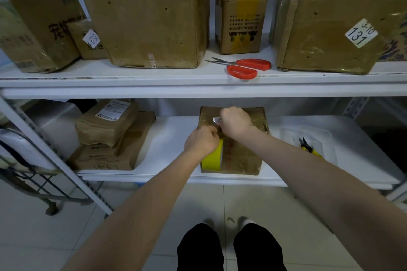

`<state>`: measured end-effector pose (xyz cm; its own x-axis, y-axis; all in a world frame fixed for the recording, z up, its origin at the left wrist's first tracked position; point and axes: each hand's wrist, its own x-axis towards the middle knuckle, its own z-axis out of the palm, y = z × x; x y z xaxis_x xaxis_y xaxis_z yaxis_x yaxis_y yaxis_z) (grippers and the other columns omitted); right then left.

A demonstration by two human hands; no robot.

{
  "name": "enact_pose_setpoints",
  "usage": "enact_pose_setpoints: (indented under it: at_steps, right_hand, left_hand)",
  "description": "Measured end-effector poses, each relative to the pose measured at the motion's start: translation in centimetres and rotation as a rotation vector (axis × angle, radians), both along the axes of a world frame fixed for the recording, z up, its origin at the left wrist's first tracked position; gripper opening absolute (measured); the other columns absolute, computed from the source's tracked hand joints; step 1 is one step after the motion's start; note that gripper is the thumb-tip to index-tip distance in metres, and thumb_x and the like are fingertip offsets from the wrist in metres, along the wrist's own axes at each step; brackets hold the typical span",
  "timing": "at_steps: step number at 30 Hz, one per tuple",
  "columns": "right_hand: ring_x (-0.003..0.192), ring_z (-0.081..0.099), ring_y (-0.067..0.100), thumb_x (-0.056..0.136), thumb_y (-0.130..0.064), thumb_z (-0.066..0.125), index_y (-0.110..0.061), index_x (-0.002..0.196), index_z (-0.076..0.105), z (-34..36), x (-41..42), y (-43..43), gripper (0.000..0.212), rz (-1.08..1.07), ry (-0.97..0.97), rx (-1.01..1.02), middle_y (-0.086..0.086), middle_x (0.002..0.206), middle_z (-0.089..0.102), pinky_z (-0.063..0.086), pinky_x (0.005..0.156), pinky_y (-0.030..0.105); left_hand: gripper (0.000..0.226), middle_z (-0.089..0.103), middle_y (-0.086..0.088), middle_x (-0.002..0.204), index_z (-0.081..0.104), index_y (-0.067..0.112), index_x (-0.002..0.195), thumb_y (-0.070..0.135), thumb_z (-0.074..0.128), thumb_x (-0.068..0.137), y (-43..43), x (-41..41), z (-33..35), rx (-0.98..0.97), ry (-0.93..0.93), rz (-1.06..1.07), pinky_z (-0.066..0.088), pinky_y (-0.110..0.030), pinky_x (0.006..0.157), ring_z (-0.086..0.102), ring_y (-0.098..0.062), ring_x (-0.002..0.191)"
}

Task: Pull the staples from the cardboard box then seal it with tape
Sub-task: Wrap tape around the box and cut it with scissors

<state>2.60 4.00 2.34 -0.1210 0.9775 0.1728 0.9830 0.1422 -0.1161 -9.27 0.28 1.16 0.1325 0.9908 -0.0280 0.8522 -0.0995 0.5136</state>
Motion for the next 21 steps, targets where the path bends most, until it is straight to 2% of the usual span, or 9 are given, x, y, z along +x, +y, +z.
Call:
enact_pose_setpoints:
  at_steps: [2,4,6,9,12,14,17,19,21]
  right_hand:
    - [0.107,0.060,0.037,0.090,-0.030,0.063,-0.002,0.128,0.042,0.1,-0.3,-0.1,0.052,-0.054,0.007,0.009,0.019,0.114,0.062,0.050,0.074,0.039]
    - [0.110,0.057,0.034,0.084,-0.041,0.068,-0.005,0.132,0.039,0.7,0.0,-0.1,0.066,-0.103,-0.052,0.014,0.016,0.119,0.058,0.050,0.077,0.039]
    - [0.112,0.056,0.032,0.083,-0.045,0.068,-0.009,0.128,0.046,1.5,1.0,-0.1,0.062,-0.094,-0.125,0.016,0.012,0.121,0.057,0.050,0.080,0.039]
    - [0.113,0.057,0.030,0.091,-0.022,0.054,-0.015,0.121,0.059,0.3,2.2,-0.7,0.031,0.064,-0.071,0.063,0.007,0.123,0.059,0.050,0.085,0.038]
    - [0.122,0.052,0.025,0.088,-0.010,0.044,-0.021,0.130,0.057,-2.0,2.6,-1.8,0.045,0.230,0.032,0.002,0.000,0.135,0.055,0.045,0.094,0.035]
    - [0.130,0.043,0.021,0.090,-0.014,0.042,-0.025,0.139,0.049,-2.7,2.5,-2.1,0.050,0.254,-0.002,-0.035,-0.006,0.144,0.046,0.039,0.101,0.035]
    - [0.134,0.034,0.017,0.096,-0.026,0.038,-0.029,0.145,0.037,-2.4,2.1,-1.7,0.050,0.217,-0.113,-0.058,-0.011,0.151,0.036,0.033,0.104,0.040]
    - [0.136,0.032,0.018,0.097,-0.033,0.035,-0.030,0.147,0.034,-2.1,1.8,-1.4,0.050,0.199,-0.178,-0.089,-0.011,0.153,0.032,0.031,0.105,0.043]
    - [0.134,0.036,0.019,0.096,-0.038,0.034,-0.025,0.145,0.037,-2.2,2.3,-1.4,0.051,0.146,-0.208,-0.064,-0.007,0.152,0.035,0.030,0.104,0.042]
  left_hand:
    - [0.032,0.065,-0.009,0.112,0.066,0.027,0.110,0.021,0.039,0.094,0.1,0.2,0.0,-0.024,0.003,0.003,0.048,-0.033,0.081,0.057,-0.032,0.105]
    - [0.032,0.064,-0.008,0.117,0.065,0.026,0.115,0.022,0.040,0.095,0.1,0.2,-0.1,-0.052,-0.021,0.009,0.047,-0.033,0.084,0.057,-0.031,0.108]
    - [0.033,0.061,-0.006,0.127,0.063,0.025,0.122,0.025,0.041,0.097,0.2,0.2,-0.3,-0.066,-0.051,0.028,0.047,-0.034,0.094,0.055,-0.030,0.116]
    - [0.034,0.058,-0.005,0.132,0.061,0.024,0.125,0.026,0.042,0.097,0.4,0.2,-0.6,-0.068,-0.064,0.042,0.046,-0.035,0.099,0.053,-0.029,0.120]
    - [0.033,0.061,-0.007,0.127,0.063,0.022,0.121,0.023,0.041,0.096,0.5,0.4,-0.5,-0.054,-0.063,0.026,0.045,-0.032,0.092,0.055,-0.030,0.116]
    - [0.033,0.062,-0.007,0.126,0.063,0.021,0.121,0.022,0.041,0.096,0.3,0.5,-0.5,-0.054,-0.071,0.015,0.044,-0.030,0.090,0.055,-0.029,0.116]
    - [0.034,0.061,-0.005,0.129,0.062,0.021,0.124,0.021,0.041,0.096,0.3,0.3,-0.5,-0.072,-0.079,0.009,0.043,-0.030,0.093,0.054,-0.027,0.118]
    - [0.034,0.060,-0.005,0.130,0.062,0.022,0.125,0.023,0.042,0.097,0.5,0.1,-0.8,-0.084,-0.078,0.015,0.043,-0.031,0.096,0.053,-0.027,0.120]
    - [0.033,0.060,-0.003,0.131,0.063,0.024,0.123,0.026,0.045,0.096,0.6,0.1,-0.9,-0.086,-0.092,0.024,0.044,-0.032,0.099,0.054,-0.025,0.120]
